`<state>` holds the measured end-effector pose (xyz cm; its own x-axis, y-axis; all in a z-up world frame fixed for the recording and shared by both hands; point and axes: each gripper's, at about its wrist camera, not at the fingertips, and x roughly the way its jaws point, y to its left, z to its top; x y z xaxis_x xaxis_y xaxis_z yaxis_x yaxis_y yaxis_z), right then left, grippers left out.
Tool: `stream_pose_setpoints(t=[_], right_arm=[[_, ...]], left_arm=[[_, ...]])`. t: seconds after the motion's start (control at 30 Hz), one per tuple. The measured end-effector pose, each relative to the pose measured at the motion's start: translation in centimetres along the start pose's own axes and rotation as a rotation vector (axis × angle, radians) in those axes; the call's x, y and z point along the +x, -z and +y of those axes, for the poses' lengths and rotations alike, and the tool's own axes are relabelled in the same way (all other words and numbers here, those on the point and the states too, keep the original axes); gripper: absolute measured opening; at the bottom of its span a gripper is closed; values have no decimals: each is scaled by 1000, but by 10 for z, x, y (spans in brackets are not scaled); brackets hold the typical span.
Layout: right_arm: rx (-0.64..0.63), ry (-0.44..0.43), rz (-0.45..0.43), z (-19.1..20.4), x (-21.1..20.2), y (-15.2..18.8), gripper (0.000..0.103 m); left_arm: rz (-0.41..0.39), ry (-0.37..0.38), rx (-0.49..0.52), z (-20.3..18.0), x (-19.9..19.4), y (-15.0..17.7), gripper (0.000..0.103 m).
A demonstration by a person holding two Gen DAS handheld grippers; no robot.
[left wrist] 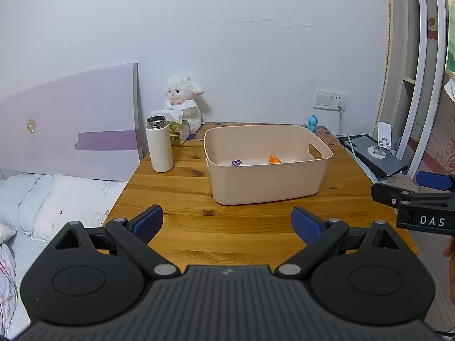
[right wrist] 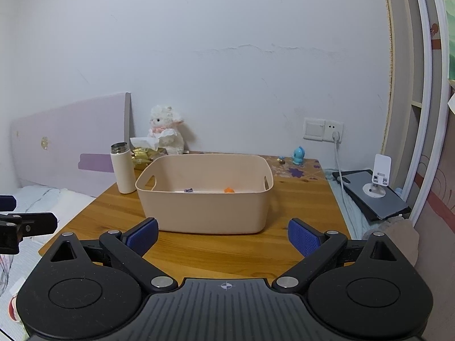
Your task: Organize objects
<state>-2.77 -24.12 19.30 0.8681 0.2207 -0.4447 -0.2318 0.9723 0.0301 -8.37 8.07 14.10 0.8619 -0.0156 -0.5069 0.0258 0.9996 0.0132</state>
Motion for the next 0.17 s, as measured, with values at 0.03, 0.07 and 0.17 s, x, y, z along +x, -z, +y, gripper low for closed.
stream_pose_setpoints(t=[0.03,0.07,0.17], right_arm=[[1,1,1,0,1,0,99],[2,2,3,0,1,0,99],[2,5,8,0,3,1,100]], left_arm=[[0,0,0,0,0,0,97],[0,-1,1,0,0,0,97],[3,0,2,1,2,0,97]])
